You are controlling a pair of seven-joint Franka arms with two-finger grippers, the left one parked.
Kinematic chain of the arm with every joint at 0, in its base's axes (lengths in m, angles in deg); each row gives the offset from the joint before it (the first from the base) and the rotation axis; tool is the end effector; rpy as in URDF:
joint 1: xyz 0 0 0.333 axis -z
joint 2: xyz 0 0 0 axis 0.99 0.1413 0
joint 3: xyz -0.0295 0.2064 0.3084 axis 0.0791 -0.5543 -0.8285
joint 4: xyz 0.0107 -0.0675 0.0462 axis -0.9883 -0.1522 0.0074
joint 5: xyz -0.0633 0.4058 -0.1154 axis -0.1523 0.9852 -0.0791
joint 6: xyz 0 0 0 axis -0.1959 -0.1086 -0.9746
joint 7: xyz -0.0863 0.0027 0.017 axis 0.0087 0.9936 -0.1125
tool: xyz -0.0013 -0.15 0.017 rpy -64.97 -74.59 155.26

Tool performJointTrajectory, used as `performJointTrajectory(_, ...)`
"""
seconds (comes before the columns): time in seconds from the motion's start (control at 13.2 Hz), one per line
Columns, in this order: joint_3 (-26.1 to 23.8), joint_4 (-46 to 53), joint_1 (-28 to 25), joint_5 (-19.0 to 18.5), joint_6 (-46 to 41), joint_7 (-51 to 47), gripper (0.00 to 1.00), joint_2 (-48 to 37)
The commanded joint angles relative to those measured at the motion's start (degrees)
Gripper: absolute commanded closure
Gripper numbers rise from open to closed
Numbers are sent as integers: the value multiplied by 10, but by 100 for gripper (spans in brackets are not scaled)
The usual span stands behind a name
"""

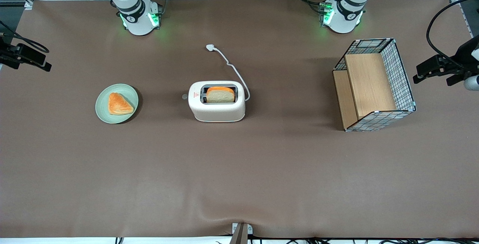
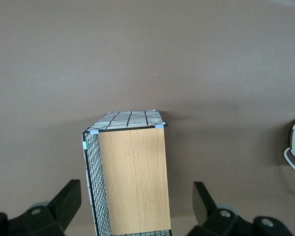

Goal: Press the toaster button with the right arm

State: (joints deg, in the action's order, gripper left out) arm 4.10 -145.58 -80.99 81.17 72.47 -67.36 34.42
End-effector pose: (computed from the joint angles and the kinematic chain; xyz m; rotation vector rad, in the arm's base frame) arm 0.5731 -0.0341 0.6643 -3.0847 0.1761 0.0947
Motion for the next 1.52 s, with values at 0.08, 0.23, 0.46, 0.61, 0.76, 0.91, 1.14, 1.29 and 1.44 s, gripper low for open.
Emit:
performJointTrajectory(0.08, -7, 20, 7, -12, -11, -5, 0, 10)
performJointTrajectory(0.23, -7, 20, 6, -13, -11, -5, 0, 10)
performJointTrajectory(0.46, -8, 20, 5, -29, -11, -5, 0, 11)
performJointTrajectory(0.61, -8, 20, 1, -29, -11, -5, 0, 11)
performJointTrajectory(0.76, -8, 20, 2, -29, -11, -4, 0, 11)
performJointTrajectory(0.91, -8, 20, 0, -29, -11, -5, 0, 11)
performJointTrajectory(1.14, -8, 20, 1, -29, -11, -4, 0, 11)
performJointTrajectory(1.29, -8, 20, 1, -29, -11, -4, 0, 12)
performJointTrajectory(1.44, -8, 20, 2, -28, -11, 3, 0, 12)
